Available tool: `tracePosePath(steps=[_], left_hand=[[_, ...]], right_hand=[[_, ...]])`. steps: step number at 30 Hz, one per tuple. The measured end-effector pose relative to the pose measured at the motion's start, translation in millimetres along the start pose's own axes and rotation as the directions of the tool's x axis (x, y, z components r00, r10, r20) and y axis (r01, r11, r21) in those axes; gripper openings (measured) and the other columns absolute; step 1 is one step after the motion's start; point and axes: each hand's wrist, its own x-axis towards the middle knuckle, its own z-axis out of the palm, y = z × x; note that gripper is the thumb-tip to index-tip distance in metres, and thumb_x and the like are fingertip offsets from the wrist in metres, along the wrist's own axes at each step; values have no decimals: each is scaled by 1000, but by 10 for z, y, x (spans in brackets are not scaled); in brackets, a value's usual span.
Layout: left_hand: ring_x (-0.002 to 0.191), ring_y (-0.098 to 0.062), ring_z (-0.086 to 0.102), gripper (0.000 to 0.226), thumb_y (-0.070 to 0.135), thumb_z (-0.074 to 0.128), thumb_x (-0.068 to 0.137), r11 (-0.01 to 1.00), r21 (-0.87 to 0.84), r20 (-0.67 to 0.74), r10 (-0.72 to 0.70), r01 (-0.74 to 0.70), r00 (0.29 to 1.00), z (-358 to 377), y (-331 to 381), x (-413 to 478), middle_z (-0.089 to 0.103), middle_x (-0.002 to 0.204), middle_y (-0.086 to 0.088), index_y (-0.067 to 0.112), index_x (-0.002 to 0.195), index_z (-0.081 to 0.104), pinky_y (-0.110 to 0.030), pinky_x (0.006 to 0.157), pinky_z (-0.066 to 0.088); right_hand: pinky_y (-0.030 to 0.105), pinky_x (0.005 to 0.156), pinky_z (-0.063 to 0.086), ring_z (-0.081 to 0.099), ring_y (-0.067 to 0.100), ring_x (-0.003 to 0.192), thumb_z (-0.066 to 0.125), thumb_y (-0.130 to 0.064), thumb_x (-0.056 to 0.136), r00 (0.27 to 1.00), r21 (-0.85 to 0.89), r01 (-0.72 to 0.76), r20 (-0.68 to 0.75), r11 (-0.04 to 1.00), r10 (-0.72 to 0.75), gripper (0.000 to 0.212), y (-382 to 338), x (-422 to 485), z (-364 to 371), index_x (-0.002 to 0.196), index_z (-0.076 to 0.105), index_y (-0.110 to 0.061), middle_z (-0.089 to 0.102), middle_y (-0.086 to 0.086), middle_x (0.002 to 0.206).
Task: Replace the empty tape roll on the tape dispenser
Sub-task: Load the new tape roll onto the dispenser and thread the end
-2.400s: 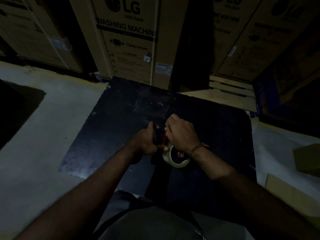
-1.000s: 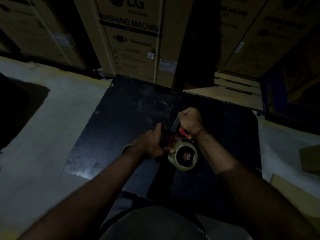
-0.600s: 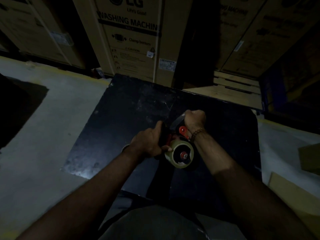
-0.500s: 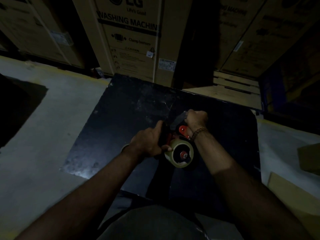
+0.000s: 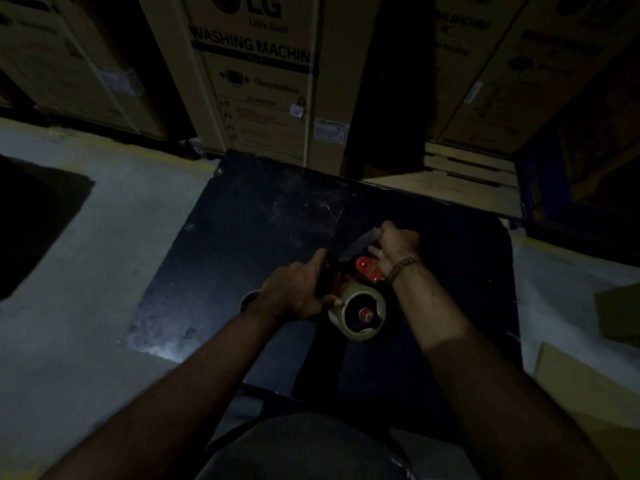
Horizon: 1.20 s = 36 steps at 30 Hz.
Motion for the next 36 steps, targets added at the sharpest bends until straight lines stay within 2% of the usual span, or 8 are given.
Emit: tracePosePath(steps=[10,12,14,16,23,31,34,36], left_hand=[[102,-28,71,95,71,73,76,995,-43,2,-91,91,996,49,-115,-34,74,108,-4,30,145,23,-34,76,45],[100,-28,72,99,74,72,73,991,-87,-5,-101,100,995,78,-150,-43,75,106,-4,31,146,21,-37,78,50],[96,-26,73,99,75,73,70,983,-148,-18,-110,106,994,102,-172,-55,76,102,-2,33,144,22,-36,77,52],[91,-23,73,97,73,75,70,970,-218,-22,-119,111,993,123,-188,-59,75,98,1,35,143,23,-35,76,53],[87,-21,74,105,76,76,62,906,-402,-52,-169,134,984,220,-197,-25,73,88,6,43,143,19,-47,83,61],[105,-13,73,110,55,92,64,631,-774,-73,-184,60,980,277,51,69,74,117,6,49,145,19,-47,95,60],[100,-18,74,108,58,93,60,531,-846,-77,-220,53,972,293,224,125,75,116,3,57,140,21,-52,90,60],[103,-18,74,104,52,94,62,459,-888,-87,-244,36,966,293,336,163,74,117,5,58,139,23,-54,92,60]], right_hand=[[46,82,53,65,25,100,47,-20,103,945,-73,-230,220,970,241,19,-183,-106,-112,89,56,-11,64,9,97],[51,104,48,63,29,111,46,-30,105,937,-37,-269,223,962,271,27,-189,-93,-137,102,57,-6,65,14,106],[51,114,40,62,30,123,44,-35,106,936,-32,-262,232,964,263,39,-187,-85,-190,128,55,-4,65,16,127],[49,102,44,60,29,127,42,-40,107,941,-41,-230,244,972,233,50,-174,-104,-271,144,49,-7,60,14,139],[50,104,46,62,25,111,35,-63,103,969,-151,-42,235,988,77,67,88,-163,-558,139,55,-10,66,11,130],[51,106,51,65,27,118,35,-96,74,990,20,116,-81,993,-114,107,430,-417,-730,139,55,-13,66,11,132],[55,113,43,50,25,139,33,-109,53,998,148,61,-29,987,-58,130,528,-523,-748,154,41,-27,49,1,154],[57,113,41,43,21,142,34,-102,65,995,230,32,88,973,-54,115,568,-660,-723,160,27,-38,40,-8,156]])
